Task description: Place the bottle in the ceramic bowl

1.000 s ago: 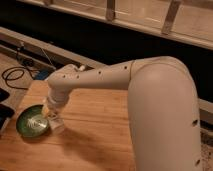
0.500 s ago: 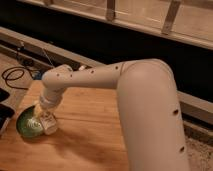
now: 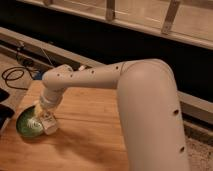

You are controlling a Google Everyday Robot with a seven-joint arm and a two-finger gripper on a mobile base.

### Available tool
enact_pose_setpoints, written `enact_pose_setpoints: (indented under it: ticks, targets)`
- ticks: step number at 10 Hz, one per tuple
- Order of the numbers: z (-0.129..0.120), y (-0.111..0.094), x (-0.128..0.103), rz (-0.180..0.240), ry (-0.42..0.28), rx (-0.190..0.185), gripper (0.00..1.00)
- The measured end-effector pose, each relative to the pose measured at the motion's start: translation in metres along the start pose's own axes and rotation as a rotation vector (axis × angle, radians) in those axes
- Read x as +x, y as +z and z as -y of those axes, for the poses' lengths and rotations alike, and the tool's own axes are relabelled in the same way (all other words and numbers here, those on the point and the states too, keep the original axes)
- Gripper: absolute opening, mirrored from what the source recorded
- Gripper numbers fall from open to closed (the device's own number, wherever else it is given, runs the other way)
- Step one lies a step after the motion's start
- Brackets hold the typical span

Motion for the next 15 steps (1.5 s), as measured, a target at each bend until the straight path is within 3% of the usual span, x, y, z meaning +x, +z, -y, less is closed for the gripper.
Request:
enact_pose_setpoints:
  ticks: [2, 6, 11, 15]
  targets:
    - [0.000, 0.000, -0.005, 0.000, -0.024, -0.008, 0.00]
    - [-0.014, 0.014, -0.043, -0.019, -0.111, -0.035, 0.00]
    - [-0.014, 0.032, -0.047, -0.045, -0.137, -0.084, 0.02]
    - [-0.013, 0.032, -0.047, -0.046, -0.136, -0.083, 0.39]
